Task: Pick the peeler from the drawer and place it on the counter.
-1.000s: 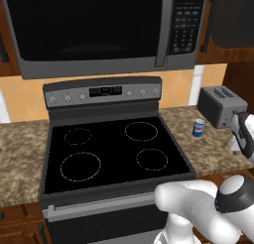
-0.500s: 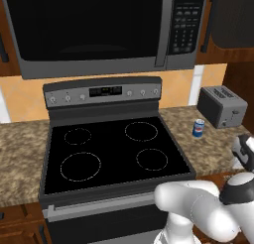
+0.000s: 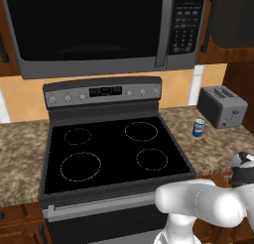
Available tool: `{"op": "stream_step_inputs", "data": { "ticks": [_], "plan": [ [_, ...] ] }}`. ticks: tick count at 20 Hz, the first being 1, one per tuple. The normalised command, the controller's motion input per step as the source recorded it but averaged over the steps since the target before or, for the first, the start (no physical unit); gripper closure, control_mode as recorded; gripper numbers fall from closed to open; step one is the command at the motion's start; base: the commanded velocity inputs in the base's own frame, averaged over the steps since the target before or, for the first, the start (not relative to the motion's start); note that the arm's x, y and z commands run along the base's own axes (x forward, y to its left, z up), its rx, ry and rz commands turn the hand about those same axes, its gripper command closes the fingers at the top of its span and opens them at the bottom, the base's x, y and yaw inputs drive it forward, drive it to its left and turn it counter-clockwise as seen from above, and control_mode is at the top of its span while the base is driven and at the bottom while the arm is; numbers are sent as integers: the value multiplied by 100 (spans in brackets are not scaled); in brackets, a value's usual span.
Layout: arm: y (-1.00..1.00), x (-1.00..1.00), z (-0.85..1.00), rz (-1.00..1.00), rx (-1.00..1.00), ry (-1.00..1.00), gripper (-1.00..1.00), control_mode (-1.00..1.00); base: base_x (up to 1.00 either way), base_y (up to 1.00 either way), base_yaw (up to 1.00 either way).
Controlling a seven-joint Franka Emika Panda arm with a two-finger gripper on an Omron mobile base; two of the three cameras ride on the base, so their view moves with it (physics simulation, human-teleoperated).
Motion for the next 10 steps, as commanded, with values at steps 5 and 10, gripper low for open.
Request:
{"op": "stream_step_inputs", "data": {
  "ticks": [5, 10],
  "plan": [
    [-2, 0, -31, 0, 0, 0, -100, -100, 0, 0, 0],
    [0, 0, -28, 0, 0, 0, -100, -100, 0, 0, 0]
  ]
}}
